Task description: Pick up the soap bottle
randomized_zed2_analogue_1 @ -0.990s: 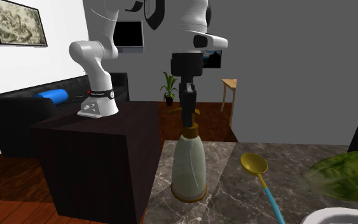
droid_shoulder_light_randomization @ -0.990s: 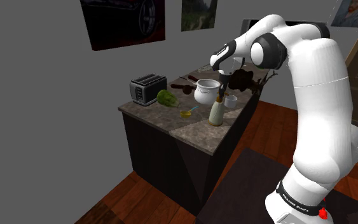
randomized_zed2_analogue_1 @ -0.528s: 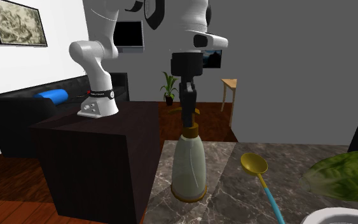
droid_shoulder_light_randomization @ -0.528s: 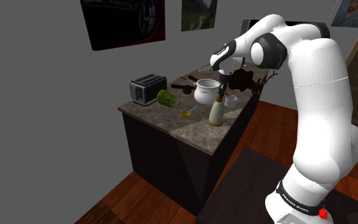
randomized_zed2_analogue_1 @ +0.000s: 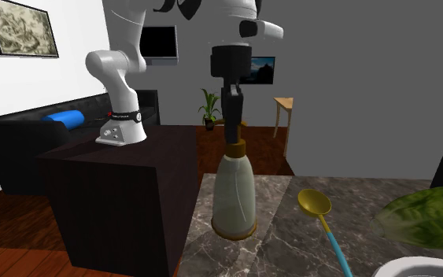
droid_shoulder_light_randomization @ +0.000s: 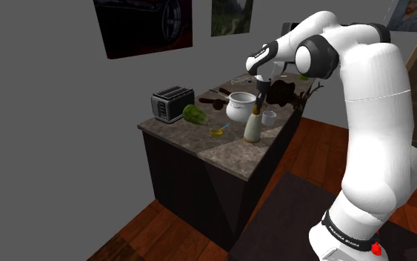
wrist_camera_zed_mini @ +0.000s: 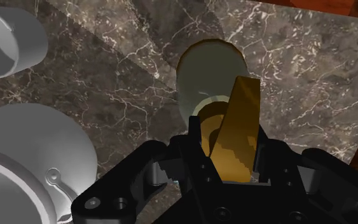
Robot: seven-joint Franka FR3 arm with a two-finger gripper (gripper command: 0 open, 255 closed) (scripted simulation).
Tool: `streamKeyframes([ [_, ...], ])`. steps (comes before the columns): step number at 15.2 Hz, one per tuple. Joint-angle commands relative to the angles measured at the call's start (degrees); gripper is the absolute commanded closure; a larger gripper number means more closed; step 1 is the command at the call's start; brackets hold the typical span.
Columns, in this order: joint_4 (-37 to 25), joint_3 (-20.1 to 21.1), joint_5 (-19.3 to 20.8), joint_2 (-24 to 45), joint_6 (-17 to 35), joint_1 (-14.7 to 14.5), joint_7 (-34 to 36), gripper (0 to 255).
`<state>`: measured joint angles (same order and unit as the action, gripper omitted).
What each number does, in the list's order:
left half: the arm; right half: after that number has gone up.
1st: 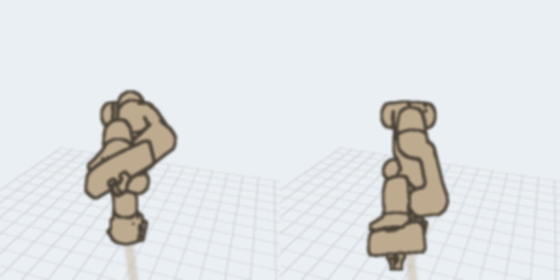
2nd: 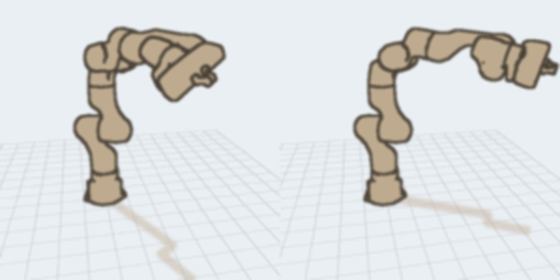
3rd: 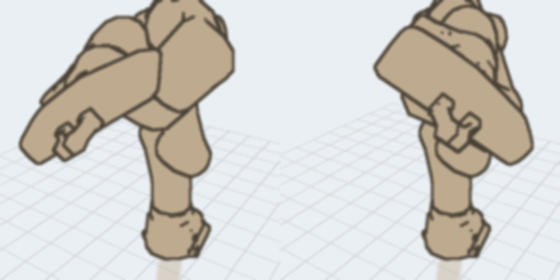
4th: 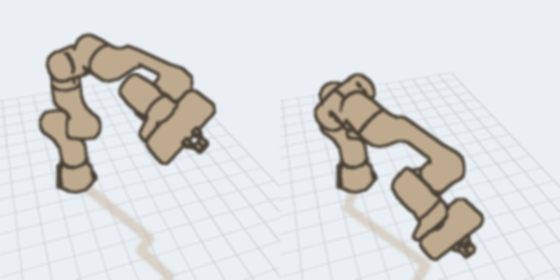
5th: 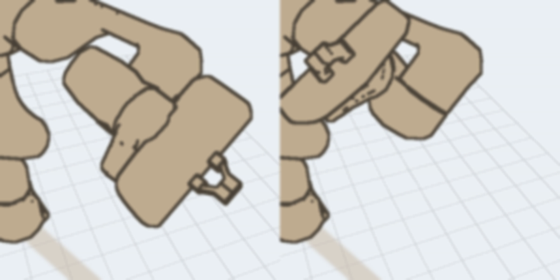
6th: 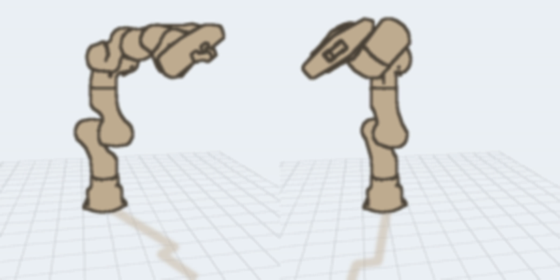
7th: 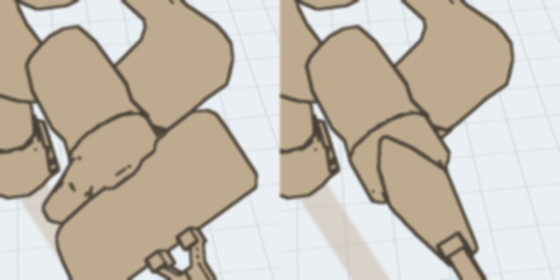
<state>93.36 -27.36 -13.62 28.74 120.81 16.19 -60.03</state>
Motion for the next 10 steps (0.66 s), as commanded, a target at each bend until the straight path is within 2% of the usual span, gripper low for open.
streamKeyframes([
  [1, -0.79, -0.19, 0.37, -0.60, -1.32, -0.15, 0.31, 255],
  [10, -3.71, -0.81, 1.47, -2.45, -5.90, -0.34, 0.97, 255],
])
